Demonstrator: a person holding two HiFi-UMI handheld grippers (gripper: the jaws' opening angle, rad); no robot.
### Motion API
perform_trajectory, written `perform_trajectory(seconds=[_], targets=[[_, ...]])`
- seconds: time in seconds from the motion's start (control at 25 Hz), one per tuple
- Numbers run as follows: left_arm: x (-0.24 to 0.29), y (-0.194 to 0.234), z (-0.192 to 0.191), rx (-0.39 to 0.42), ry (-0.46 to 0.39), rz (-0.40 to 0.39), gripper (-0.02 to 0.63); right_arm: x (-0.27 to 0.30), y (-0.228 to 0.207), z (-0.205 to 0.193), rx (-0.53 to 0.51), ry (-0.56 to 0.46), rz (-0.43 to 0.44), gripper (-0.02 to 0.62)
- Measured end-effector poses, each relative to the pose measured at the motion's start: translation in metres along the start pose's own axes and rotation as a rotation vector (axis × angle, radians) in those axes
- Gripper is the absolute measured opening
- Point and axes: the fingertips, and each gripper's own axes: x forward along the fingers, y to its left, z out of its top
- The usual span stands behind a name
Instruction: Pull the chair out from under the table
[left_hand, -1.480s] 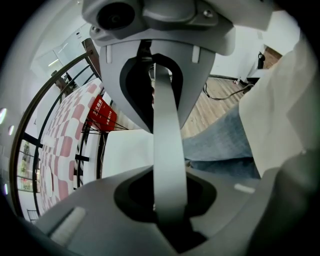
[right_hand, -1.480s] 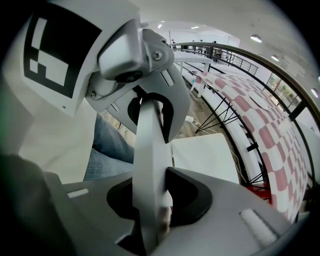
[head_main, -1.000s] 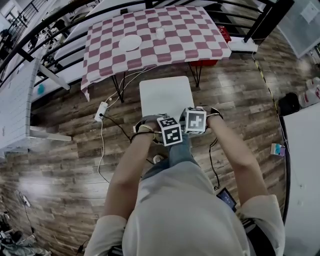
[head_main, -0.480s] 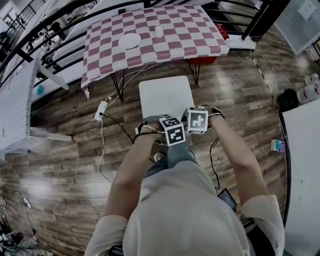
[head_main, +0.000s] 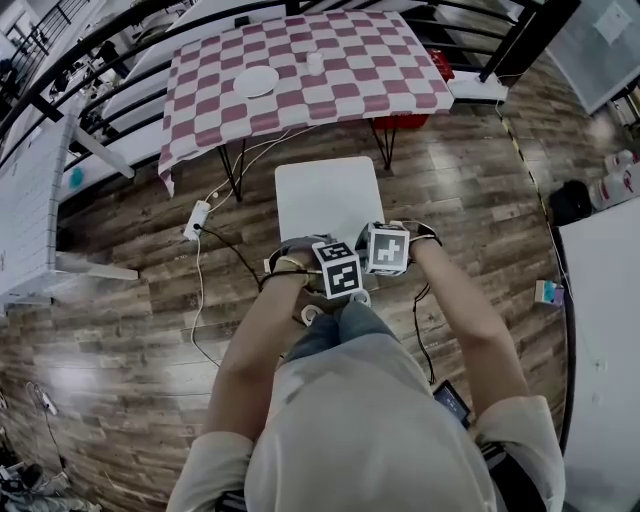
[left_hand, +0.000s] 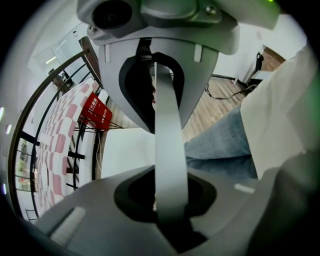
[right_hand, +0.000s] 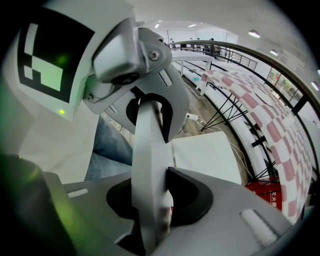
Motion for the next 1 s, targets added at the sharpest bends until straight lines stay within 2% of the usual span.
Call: perform_trajectory(seconds=[0.36, 0.52, 0.68, 0.84, 1.0], targets=[[-0.002, -0.005, 0.000, 0.014, 0.000, -0.010, 0.078, 0.000, 0.005, -0.001, 0.008, 0.007, -0.016, 0.091], [-0.002, -0.007, -0.001, 0.003, 0.021, -0.011, 0.078, 0.015, 0.003, -0.001, -0.006, -0.041, -0.013, 0.089], [-0.002, -0.008, 0.001, -0.017, 0.027, -0.023, 0.078, 0.004, 0.006, -0.003, -0.013, -0.006, 0.010, 0.089], [-0.004, -0.015, 0.003, -0.067, 0.009, -0.053, 0.080, -0.001, 0.011, 0.001, -0.080, 0.003, 0.037, 0.089], [-0.006, -0.020, 0.004, -0.098, -0.006, -0.059, 0.080, -0.001, 0.016, -0.002, -0.099, 0.018, 0.049, 0.089]])
